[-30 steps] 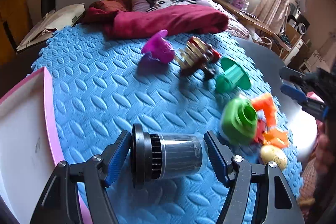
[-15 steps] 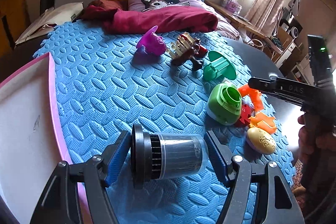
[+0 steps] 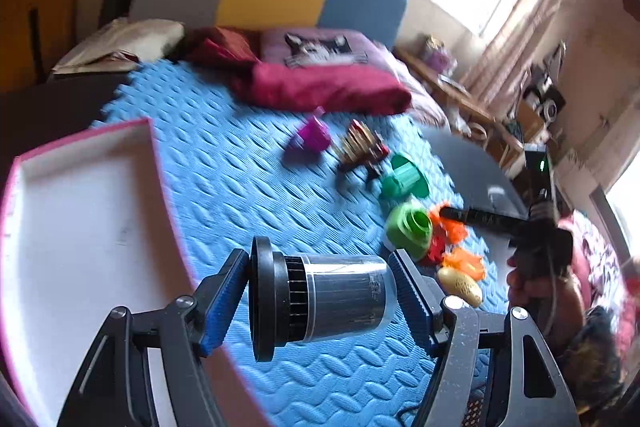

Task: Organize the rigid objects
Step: 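Place the cylinder in the tray with the left gripper while the right grasps orange cubes, then carry the orange linked cubes with the right gripper into the tray and release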

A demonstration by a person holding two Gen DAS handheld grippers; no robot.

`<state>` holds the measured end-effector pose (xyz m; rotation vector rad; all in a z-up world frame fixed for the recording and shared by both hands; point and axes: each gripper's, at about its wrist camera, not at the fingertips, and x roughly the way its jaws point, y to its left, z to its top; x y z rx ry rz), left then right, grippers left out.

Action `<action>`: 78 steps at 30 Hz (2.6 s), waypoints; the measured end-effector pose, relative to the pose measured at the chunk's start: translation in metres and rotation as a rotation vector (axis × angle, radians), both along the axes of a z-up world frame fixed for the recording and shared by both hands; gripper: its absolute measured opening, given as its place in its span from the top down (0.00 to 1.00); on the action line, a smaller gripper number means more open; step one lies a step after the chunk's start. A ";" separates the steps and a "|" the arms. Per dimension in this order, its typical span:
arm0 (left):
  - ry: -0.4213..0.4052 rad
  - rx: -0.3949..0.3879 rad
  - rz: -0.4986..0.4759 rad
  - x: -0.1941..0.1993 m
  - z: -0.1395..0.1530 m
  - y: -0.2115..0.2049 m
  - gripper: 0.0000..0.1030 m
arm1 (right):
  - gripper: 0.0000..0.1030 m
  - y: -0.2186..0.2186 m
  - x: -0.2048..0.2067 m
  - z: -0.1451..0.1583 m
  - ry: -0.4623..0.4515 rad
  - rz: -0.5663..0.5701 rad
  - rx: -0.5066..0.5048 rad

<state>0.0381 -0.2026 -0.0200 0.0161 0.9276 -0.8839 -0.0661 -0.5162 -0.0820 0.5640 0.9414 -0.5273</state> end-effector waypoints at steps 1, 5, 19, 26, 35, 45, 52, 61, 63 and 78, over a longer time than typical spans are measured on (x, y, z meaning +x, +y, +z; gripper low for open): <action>-0.002 -0.005 0.015 0.003 0.004 0.008 0.30 | 0.61 -0.001 0.000 0.000 -0.001 -0.003 0.009; -0.019 0.000 0.077 0.019 0.011 0.040 0.30 | 0.55 0.000 -0.001 0.001 -0.009 -0.005 0.039; 0.046 0.056 0.270 0.085 -0.018 0.107 0.30 | 0.77 0.010 0.005 -0.011 0.163 0.022 -0.116; 0.070 0.107 0.317 0.124 -0.039 0.088 0.30 | 0.67 0.011 0.007 -0.012 0.151 0.037 -0.103; 0.048 0.111 0.335 0.163 -0.042 0.058 0.19 | 0.71 0.021 0.010 -0.011 0.151 0.066 -0.165; -0.066 0.133 0.410 0.112 -0.023 0.093 0.13 | 0.71 0.019 0.011 -0.011 0.152 0.068 -0.161; -0.140 0.199 0.381 0.053 -0.026 0.101 0.13 | 0.69 0.020 0.012 -0.013 0.146 0.063 -0.162; -0.180 0.213 0.416 0.019 -0.018 0.104 0.13 | 0.76 0.026 0.012 -0.012 0.152 0.078 -0.198; -0.182 0.216 0.418 0.015 -0.017 0.106 0.13 | 0.76 0.027 0.012 -0.012 0.153 0.078 -0.200; -0.219 0.239 0.455 -0.001 -0.013 0.126 0.12 | 0.76 0.025 0.005 0.006 0.075 0.037 -0.220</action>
